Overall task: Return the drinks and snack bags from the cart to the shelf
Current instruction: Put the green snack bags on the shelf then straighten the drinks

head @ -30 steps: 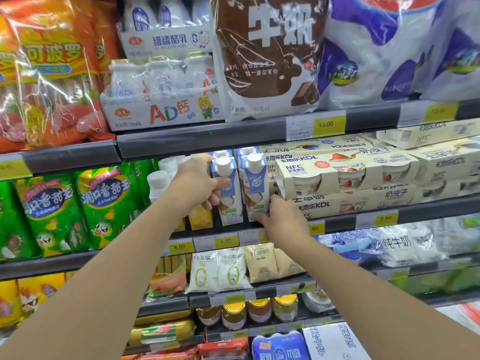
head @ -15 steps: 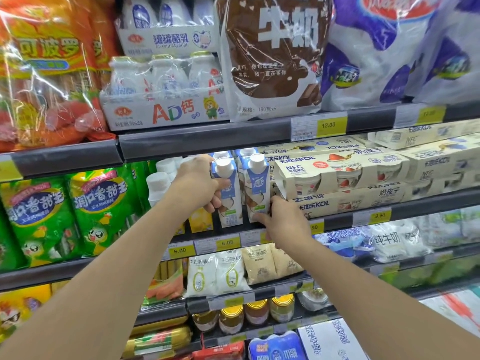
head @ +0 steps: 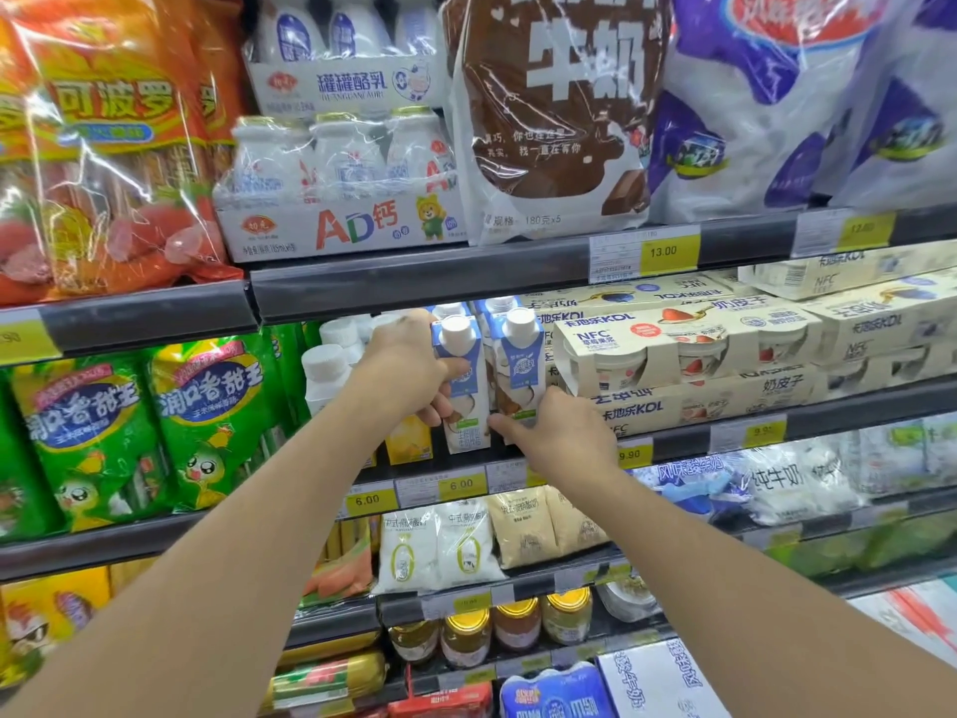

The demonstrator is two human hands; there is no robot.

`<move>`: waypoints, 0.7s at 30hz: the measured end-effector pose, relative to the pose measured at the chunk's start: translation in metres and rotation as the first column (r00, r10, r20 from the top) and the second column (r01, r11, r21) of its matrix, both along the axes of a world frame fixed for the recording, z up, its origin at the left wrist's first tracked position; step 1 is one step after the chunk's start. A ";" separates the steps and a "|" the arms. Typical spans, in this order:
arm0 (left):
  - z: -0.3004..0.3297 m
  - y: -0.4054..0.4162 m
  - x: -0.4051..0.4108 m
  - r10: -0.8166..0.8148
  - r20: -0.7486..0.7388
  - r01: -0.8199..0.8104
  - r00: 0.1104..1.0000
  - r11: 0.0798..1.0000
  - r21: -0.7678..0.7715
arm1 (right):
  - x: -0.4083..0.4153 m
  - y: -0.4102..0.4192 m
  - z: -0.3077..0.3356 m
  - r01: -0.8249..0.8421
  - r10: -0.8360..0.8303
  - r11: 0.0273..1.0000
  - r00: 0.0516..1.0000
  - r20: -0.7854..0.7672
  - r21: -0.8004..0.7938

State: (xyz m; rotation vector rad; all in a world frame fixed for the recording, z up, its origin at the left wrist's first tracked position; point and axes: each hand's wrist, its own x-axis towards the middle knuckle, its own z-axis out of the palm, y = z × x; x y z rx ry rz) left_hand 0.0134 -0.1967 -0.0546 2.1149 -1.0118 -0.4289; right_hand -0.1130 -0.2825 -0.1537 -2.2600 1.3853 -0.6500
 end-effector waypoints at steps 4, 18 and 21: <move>0.000 -0.001 -0.001 0.001 0.012 -0.001 1.000 1.000 0.023 | -0.002 0.002 0.001 0.014 -0.014 1.000 1.000 -0.010 -0.014; -0.001 0.001 0.001 -0.047 -0.056 0.054 0.997 0.990 0.129 | -0.008 -0.003 -0.007 -0.070 0.070 0.997 0.997 -0.016 0.028; -0.001 0.002 0.000 -0.050 -0.060 0.058 0.997 0.990 0.131 | -0.006 -0.003 -0.007 -0.061 0.062 0.997 0.998 -0.015 0.043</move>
